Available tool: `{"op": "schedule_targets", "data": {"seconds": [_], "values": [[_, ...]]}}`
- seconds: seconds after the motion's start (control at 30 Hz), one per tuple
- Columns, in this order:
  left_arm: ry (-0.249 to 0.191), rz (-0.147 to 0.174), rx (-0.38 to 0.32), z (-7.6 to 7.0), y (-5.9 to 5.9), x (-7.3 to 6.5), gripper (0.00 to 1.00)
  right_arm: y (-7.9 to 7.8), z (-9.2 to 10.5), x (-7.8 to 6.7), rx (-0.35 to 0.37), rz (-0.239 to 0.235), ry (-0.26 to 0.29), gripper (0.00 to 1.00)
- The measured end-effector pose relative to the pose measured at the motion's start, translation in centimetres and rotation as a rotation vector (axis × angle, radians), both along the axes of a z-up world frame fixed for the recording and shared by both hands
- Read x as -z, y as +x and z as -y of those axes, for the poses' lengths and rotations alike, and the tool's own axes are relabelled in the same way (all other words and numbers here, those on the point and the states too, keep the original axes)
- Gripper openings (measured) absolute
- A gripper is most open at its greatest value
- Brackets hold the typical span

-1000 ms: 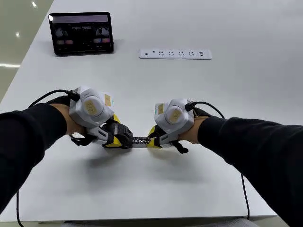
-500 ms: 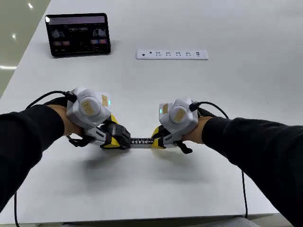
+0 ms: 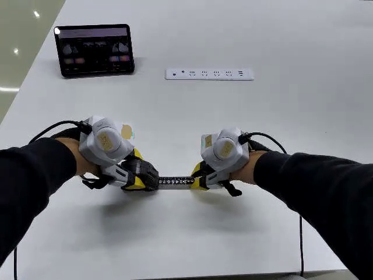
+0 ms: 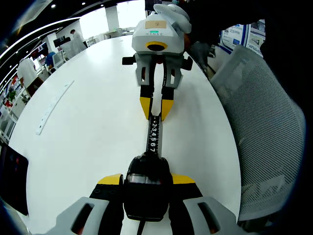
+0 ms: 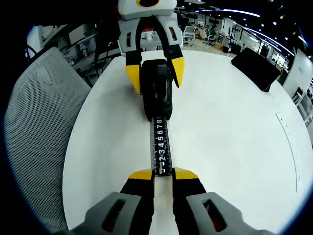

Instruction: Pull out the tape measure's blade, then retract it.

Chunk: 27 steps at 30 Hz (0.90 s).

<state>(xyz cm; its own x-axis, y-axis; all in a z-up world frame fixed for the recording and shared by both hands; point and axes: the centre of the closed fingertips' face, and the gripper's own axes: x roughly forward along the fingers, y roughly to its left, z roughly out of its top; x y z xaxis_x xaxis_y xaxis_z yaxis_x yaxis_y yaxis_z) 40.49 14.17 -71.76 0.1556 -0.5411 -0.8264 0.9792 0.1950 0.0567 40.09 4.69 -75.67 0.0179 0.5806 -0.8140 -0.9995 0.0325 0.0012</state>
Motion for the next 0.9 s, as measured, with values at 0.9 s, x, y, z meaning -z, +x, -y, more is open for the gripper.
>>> {"op": "schedule_targets", "data": {"seconds": [0.9], "values": [[-0.003,-0.003,-0.006,0.0,-0.1,-0.1,0.32,0.0,2.8,0.1,0.038,-0.006,-0.022,0.08]]}}
